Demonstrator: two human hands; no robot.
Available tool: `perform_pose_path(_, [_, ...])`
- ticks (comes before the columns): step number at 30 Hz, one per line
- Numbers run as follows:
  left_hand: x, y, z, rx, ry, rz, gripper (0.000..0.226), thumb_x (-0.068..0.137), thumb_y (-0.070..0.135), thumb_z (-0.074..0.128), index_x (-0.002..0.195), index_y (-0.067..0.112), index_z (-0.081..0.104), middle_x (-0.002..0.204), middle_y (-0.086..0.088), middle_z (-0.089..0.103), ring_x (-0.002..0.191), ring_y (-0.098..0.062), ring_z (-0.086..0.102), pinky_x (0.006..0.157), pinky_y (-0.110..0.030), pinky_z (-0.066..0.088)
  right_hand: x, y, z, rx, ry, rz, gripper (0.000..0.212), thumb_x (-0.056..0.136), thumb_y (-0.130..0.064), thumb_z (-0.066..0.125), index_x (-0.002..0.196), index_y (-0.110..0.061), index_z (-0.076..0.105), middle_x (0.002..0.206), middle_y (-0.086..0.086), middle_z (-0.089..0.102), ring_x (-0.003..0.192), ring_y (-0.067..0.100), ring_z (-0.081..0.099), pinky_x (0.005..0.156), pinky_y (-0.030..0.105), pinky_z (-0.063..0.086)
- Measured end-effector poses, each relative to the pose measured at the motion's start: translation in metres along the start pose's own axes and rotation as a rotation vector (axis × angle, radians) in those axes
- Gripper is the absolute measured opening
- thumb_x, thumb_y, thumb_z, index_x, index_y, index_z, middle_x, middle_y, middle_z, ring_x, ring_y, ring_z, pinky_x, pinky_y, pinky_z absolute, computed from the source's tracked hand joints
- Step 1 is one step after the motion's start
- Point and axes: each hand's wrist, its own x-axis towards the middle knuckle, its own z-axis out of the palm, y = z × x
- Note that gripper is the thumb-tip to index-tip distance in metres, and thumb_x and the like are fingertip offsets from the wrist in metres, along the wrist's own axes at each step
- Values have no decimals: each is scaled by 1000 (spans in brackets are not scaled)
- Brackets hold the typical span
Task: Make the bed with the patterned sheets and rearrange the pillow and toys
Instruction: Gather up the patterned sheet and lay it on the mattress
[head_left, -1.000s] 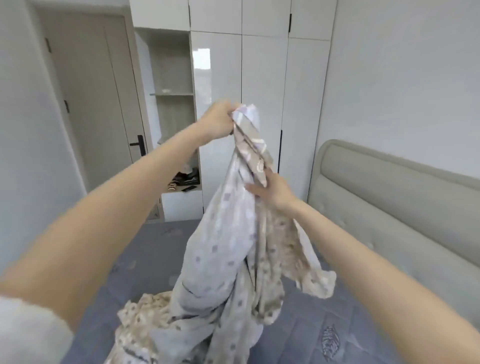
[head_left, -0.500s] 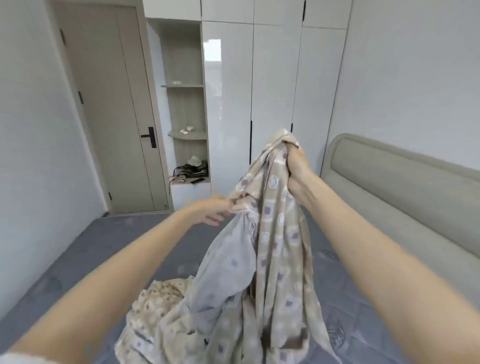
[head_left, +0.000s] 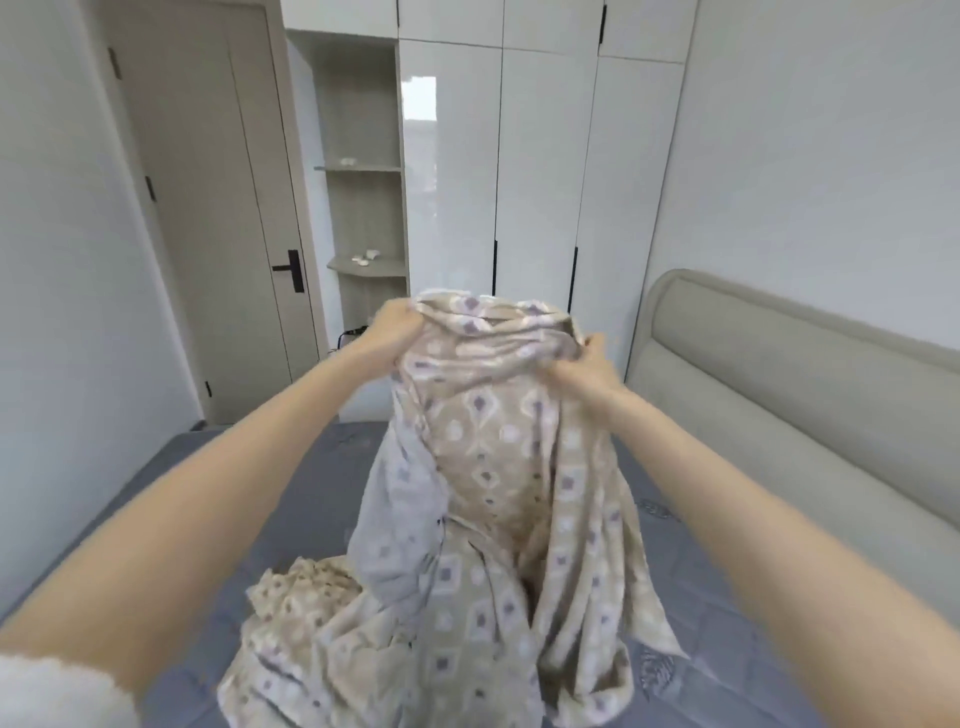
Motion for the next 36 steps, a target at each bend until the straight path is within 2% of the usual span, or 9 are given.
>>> perform_pose_path(4, [-4, 52, 8, -133, -212, 161, 31, 88, -4, 40, 73, 11, 62, 54, 4, 64, 50, -11, 62, 48, -16, 48, -18, 8, 33, -418, -204, -136, 127, 54, -50, 87, 148, -12, 11, 151, 7, 21, 142, 28, 16, 115, 43, 24])
perform_pose_path(9, [-14, 85, 16, -243, -324, 280, 33, 90, -10, 35, 84, 16, 54, 65, 2, 59, 55, -9, 59, 52, -19, 47, -31, 15, 58, 8, -266, -137, 46, 86, -26, 66, 128, -13, 56, 124, 8, 61, 117, 25, 56, 99, 39, 46])
perform_pose_path(12, [-14, 55, -4, -96, -234, 311, 29, 86, -6, 55, 102, 16, 46, 88, 1, 54, 65, -3, 61, 56, -24, 50, -28, 8, 44, 272, -72, -60, 20, 90, -6, 52, 104, -5, 67, 102, 15, 68, 96, 29, 65, 84, 38, 52])
perform_pose_path(15, [-21, 4, -13, 132, -203, 223, 59, 82, 16, 73, 128, 16, 36, 111, 3, 50, 99, -9, 54, 75, -23, 50, -19, -14, 24, 685, -5, 22, 22, 88, 2, 47, 84, -7, 67, 84, 11, 68, 73, 22, 65, 63, 31, 53])
perform_pose_path(19, [-34, -37, 12, 123, 9, 162, 67, 80, 33, 75, 129, 12, 34, 129, -7, 43, 122, -22, 45, 101, -38, 42, -17, -37, 20, 854, 20, 63, 29, 86, 8, 41, 78, -9, 63, 80, 14, 63, 73, 24, 60, 70, 38, 54])
perform_pose_path(22, [-53, -48, 32, -4, 203, 147, 66, 73, 48, 75, 111, 19, 30, 114, -1, 39, 108, -21, 46, 87, -33, 42, -18, -47, 15, 946, 58, 51, 31, 87, 10, 42, 79, -10, 64, 90, 15, 65, 91, 31, 64, 90, 46, 52])
perform_pose_path(27, [-76, -67, 65, 375, -206, 23, 87, 69, 65, 69, 122, 2, 39, 111, -9, 56, 99, -29, 59, 67, -39, 49, -18, -65, 3, 1071, 0, 167, 34, 93, 0, 49, 125, 1, 58, 123, 22, 61, 112, 35, 60, 99, 50, 46])
perform_pose_path(29, [-79, -75, 81, 427, -330, -31, 67, 75, 64, 63, 107, 7, 48, 93, -5, 56, 87, -23, 61, 58, -35, 54, -22, -75, 1, 1107, -25, 178, 36, 94, -2, 48, 129, 2, 55, 126, 22, 59, 114, 34, 59, 101, 48, 45])
perform_pose_path(36, [-67, -97, 102, 240, 59, -164, 95, 77, 50, 70, 137, -10, 27, 140, -21, 37, 125, -34, 44, 95, -35, 40, -34, -94, -13, 1299, -169, 185, 35, 101, -6, 34, 130, 3, 52, 125, 22, 58, 126, 32, 51, 103, 41, 43])
